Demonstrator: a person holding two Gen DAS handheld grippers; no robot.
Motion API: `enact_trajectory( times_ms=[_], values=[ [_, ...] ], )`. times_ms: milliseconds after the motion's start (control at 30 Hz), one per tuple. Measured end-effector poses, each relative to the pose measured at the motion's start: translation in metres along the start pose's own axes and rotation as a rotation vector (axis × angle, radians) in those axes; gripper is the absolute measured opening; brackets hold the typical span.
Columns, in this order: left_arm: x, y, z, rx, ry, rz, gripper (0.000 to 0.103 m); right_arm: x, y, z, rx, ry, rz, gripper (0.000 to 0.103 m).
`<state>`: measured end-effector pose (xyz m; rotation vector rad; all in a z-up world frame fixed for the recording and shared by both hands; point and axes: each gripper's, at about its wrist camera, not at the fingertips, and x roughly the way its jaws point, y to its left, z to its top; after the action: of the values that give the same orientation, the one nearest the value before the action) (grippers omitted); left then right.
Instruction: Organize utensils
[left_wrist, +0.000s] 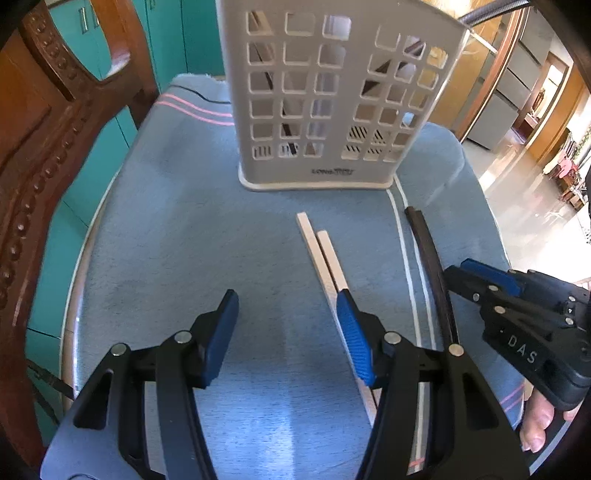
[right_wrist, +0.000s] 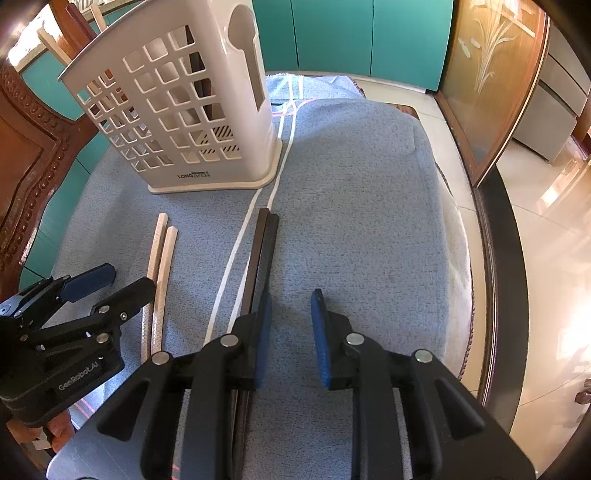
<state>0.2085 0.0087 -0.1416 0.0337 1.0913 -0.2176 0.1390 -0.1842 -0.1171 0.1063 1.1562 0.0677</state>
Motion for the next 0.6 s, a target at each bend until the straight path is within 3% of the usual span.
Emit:
enact_trajectory(
  times_ms=[233,333,367,500,600],
  values=[
    [0.006,-0.004,0.000,-0.021,-0.002,-0.015,0.059,0.000,0.000,0.001,-0.009,-0.009,-0.005,0.024],
    [0.006,-0.015,-0.004,0.026,-0.015,0.024,0.058,0.001,0.001,0.001,-0.022,-0.015,-0.005,0.024],
    [0.009,-0.018,-0.004,0.042,-0.017,0.036,0.056,0.000,0.001,0.001,-0.027,-0.016,0.000,0.024],
    [0.006,-0.022,-0.005,0.099,-0.014,-0.019,0.022,0.000,0.002,0.002,-0.022,0.003,0.078,0.023],
    [0.007,-0.028,-0.003,0.117,-0.001,-0.059,0.015,-0.001,0.008,0.000,-0.050,0.001,0.104,0.023]
  ],
)
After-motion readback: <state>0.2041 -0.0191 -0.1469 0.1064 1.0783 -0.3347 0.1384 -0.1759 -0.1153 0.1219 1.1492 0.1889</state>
